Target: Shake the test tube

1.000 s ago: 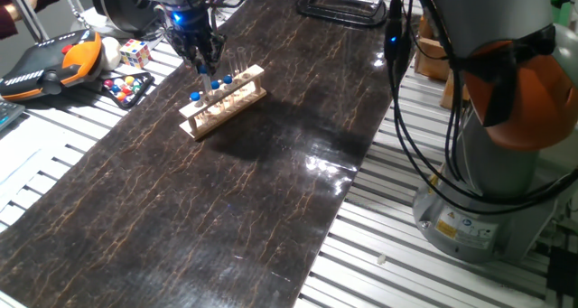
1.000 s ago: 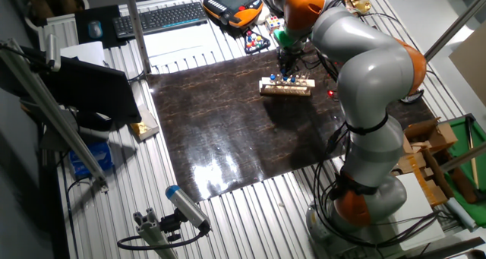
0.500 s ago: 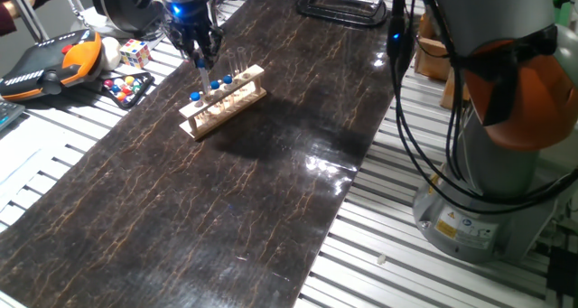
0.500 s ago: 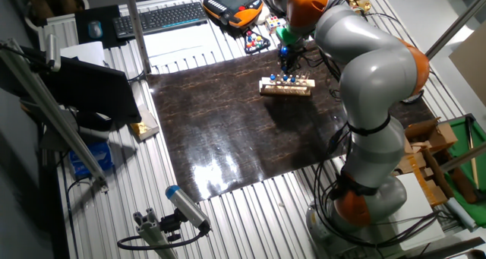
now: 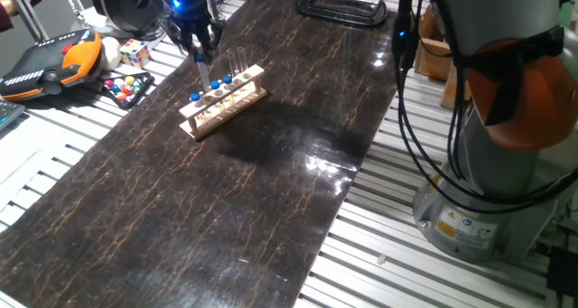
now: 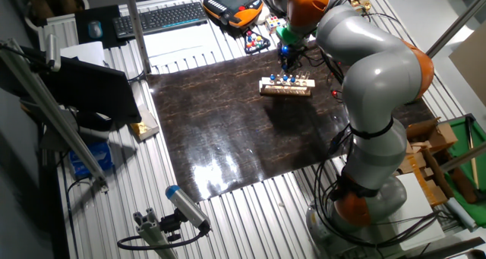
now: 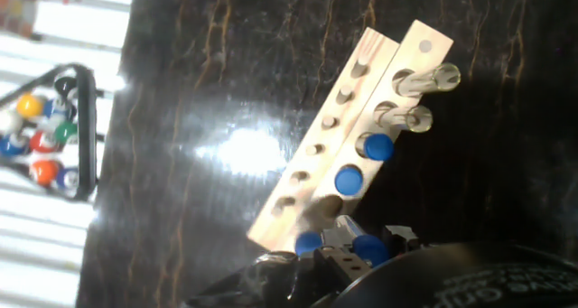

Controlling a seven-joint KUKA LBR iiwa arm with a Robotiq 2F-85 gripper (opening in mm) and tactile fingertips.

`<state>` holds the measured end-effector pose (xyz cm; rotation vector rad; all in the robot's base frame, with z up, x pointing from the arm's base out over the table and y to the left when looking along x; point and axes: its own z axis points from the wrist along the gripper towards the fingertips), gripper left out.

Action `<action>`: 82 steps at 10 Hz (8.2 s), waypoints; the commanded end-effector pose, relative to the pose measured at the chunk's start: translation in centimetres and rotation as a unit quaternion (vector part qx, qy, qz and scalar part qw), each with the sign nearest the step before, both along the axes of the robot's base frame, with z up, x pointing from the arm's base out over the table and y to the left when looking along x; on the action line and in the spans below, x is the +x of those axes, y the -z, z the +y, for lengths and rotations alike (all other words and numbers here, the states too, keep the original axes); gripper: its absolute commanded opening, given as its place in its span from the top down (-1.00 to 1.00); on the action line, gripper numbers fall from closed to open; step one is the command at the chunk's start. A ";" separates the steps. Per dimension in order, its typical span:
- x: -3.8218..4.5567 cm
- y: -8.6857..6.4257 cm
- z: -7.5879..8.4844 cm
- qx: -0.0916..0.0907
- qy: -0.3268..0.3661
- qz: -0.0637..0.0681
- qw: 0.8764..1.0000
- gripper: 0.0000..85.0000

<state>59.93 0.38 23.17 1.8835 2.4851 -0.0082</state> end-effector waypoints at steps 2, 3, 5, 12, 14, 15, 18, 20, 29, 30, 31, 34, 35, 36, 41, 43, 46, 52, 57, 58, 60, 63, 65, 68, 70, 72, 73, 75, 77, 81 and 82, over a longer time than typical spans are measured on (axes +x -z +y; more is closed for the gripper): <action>-0.28 -1.1 0.6 0.003 -0.033 0.006 0.999 0.98; -0.33 -1.6 1.2 0.002 -0.047 0.007 0.999 0.98; -0.36 -2.6 2.7 0.000 -0.072 0.012 0.997 0.98; -0.73 -3.4 7.4 -0.009 -0.212 -0.002 0.977 0.98; -0.76 -3.6 7.4 -0.024 -0.274 -0.001 0.961 0.98; -0.64 -3.5 6.6 -0.048 -0.321 0.002 0.946 0.98; -0.33 -2.2 1.9 -0.112 -0.480 0.028 0.870 0.98; -0.25 -2.6 1.3 -0.131 -0.525 0.048 0.840 0.98; -0.70 -3.3 6.6 0.034 -0.489 -0.049 0.870 0.98; -0.81 -3.5 7.2 0.043 -0.487 -0.048 0.871 0.98; -0.88 -3.5 7.4 0.054 -0.487 -0.047 0.871 0.98; -0.73 -2.9 6.1 -0.033 -0.547 -0.013 0.836 0.98; -0.64 -2.8 5.4 -0.065 -0.566 0.001 0.822 0.98; -0.56 -2.7 4.8 -0.094 -0.582 0.017 0.808 0.98; -0.71 -3.0 3.3 -0.190 -0.616 0.085 0.760 0.98; -0.78 -3.4 2.8 -0.208 -0.628 0.099 0.743 0.98; -0.87 -3.2 3.0 -0.153 -0.619 0.069 0.767 0.98; -2.81 -1.5 8.4 -0.051 -0.513 0.011 0.857 0.98; -2.77 -2.1 8.7 0.032 -0.462 -0.040 0.885 0.98; -2.84 -2.0 8.9 0.045 -0.460 -0.048 0.885 0.98; -2.82 -2.0 9.4 0.058 -0.445 -0.062 0.892 0.98; -2.24 -1.7 6.8 -0.034 -0.520 -0.004 0.853 0.98; -1.86 -2.1 5.1 -0.091 -0.558 0.036 0.824 0.98; -1.21 -3.2 2.8 -0.185 -0.608 0.100 0.765 0.98; -1.27 -3.4 2.7 -0.205 -0.619 0.114 0.750 0.98; -1.27 -3.3 2.9 -0.208 -0.624 0.117 0.744 0.98; -1.22 -3.3 3.1 -0.205 -0.628 0.114 0.742 0.98; -1.32 -2.7 4.1 -0.124 -0.604 0.068 0.784 0.98; -1.81 -2.1 5.8 -0.042 -0.558 0.012 0.828 0.98; -2.17 -2.8 9.0 0.045 -0.478 -0.053 0.876 0.98; -2.21 -2.9 9.1 0.059 -0.465 -0.062 0.881 0.98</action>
